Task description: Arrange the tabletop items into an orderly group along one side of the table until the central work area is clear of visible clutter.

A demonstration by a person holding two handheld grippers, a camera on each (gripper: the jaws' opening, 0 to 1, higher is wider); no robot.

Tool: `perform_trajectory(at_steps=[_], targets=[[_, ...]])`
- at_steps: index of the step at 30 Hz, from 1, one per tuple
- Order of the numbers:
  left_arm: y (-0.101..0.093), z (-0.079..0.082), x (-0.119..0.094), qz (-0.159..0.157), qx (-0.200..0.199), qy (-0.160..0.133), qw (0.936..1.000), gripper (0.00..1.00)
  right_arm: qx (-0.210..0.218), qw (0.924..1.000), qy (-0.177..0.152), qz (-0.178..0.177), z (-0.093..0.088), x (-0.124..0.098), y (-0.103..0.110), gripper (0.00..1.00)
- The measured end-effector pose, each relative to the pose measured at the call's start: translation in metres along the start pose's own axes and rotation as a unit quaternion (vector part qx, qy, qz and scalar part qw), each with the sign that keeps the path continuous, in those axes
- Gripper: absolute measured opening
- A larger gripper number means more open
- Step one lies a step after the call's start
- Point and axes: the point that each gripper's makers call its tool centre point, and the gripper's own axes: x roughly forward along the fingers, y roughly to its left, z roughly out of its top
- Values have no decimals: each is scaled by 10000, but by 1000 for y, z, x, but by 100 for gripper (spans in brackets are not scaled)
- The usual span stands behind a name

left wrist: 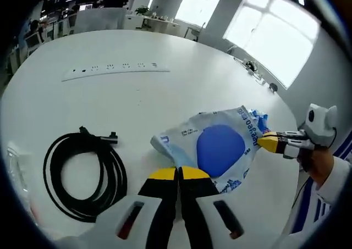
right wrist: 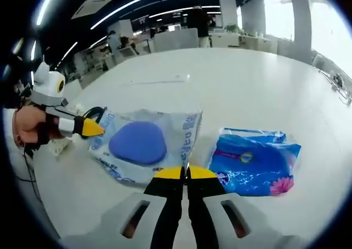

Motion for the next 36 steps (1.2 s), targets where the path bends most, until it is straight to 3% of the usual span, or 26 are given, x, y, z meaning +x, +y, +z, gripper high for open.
perform_trajectory(at_steps=[26, 36], targets=[[6, -2, 1, 54, -427, -173, 9989, 0, 34, 9999, -128, -25, 10, 2, 1, 2], [7, 0, 1, 50, -596, -291, 9978, 0, 61, 9998, -180, -17, 14, 4, 0, 10]])
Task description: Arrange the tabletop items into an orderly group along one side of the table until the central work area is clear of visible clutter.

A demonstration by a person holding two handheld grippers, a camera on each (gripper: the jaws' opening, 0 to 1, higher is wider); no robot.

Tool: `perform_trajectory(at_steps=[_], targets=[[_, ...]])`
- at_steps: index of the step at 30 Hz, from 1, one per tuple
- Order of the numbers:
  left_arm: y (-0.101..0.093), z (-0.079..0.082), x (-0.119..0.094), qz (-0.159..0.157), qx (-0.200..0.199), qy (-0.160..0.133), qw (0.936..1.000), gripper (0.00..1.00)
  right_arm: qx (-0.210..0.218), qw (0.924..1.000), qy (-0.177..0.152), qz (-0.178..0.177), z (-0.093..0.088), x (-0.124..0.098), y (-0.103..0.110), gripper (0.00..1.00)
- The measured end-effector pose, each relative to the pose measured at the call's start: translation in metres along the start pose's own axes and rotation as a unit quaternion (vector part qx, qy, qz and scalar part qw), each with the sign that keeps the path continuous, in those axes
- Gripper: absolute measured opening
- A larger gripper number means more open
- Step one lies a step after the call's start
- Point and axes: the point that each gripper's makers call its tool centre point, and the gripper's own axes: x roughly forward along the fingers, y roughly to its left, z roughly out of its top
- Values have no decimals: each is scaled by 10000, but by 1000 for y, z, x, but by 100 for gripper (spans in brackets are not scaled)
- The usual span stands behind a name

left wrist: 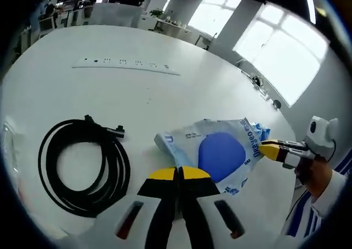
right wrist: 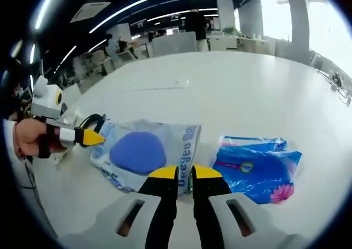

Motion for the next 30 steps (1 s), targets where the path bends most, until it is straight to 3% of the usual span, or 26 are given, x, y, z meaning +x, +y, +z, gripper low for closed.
perform_trajectory(at_steps=[8, 14, 30], targets=[[-1, 3, -1, 19, 219, -80, 9997, 2, -86, 9998, -152, 103, 9, -1, 6, 16], [-2, 2, -1, 34, 351, -81, 9993, 16, -86, 9995, -234, 180, 15, -1, 11, 20], [-9, 10, -5, -122, 479, -234, 9985, 37, -40, 9988, -285, 385, 20, -2, 22, 27]])
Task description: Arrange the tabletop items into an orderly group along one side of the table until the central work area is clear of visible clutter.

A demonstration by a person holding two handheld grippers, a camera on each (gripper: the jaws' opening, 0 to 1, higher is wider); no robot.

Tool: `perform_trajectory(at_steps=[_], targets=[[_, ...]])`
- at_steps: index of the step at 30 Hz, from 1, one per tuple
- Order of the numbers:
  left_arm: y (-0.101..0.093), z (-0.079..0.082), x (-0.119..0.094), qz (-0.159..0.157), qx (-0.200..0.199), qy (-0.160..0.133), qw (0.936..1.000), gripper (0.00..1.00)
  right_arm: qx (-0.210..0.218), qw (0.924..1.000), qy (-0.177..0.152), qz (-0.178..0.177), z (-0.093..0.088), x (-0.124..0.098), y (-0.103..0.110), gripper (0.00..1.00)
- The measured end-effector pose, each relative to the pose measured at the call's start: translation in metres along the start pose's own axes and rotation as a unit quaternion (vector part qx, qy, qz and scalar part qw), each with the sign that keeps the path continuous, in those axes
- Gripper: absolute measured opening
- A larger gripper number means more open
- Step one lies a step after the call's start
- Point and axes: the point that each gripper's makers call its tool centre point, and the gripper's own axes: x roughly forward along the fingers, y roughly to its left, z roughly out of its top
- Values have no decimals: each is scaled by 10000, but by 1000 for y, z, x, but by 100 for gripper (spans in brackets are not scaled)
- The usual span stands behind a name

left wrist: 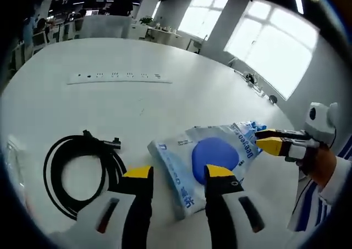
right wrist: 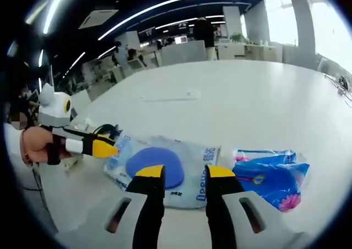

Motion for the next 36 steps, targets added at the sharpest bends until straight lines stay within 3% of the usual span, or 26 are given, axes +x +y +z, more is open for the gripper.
perform_trajectory(at_steps=[10, 36], targets=[[-8, 7, -2, -207, 150, -103, 9996, 54, 34, 9999, -37, 109, 5, 0, 4, 34], [-15, 25, -30, -686, 251, -327, 9968, 81, 96, 9994, -98, 312, 13, -6, 18, 46]])
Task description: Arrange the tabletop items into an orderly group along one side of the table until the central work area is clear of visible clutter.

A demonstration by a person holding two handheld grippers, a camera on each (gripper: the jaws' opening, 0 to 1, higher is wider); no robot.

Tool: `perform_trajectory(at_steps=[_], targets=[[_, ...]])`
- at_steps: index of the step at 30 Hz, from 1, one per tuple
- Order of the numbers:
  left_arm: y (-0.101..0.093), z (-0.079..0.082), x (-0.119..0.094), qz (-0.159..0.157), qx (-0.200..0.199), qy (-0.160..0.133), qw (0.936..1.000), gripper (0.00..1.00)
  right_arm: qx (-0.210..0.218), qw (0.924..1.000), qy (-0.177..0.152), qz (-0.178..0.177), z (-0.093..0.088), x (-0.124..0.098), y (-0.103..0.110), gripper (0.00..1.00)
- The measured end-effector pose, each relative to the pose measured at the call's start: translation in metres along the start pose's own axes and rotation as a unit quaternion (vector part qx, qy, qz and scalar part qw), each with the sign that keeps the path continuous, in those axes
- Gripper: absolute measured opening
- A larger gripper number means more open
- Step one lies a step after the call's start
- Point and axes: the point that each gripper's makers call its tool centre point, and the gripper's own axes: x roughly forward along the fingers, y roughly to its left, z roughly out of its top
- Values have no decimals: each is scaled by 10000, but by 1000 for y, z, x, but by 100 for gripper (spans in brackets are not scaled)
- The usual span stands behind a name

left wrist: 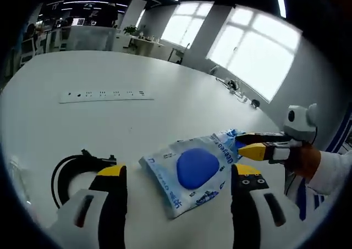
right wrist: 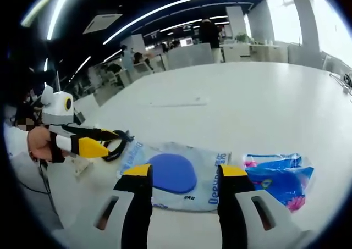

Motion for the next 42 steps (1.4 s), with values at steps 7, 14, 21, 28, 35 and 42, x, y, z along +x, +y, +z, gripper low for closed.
perform_trajectory(at_steps=[7, 14, 21, 28, 35, 42], targets=[[-2, 2, -8, -97, -2, -6, 10000, 88, -12, 10000, -15, 54, 3, -3, 5, 49], [-5, 3, -19, -199, 77, 30, 9998, 91, -18, 10000, -36, 87, 5, -6, 10, 51], [-5, 9, -37, -184, 275, -50, 9994, 94, -41, 9999, -58, 150, 8, -9, 16, 51], [-2, 18, -57, -114, 372, -189, 9991, 95, -107, 9997, -88, 192, 12, -13, 22, 51], [5, 22, -78, -2, 420, -284, 9987, 95, -191, 9994, -140, 259, 20, -17, 32, 51], [12, 22, -94, 112, 406, -332, 9986, 95, -283, 9989, -136, 335, 23, -19, 42, 51]])
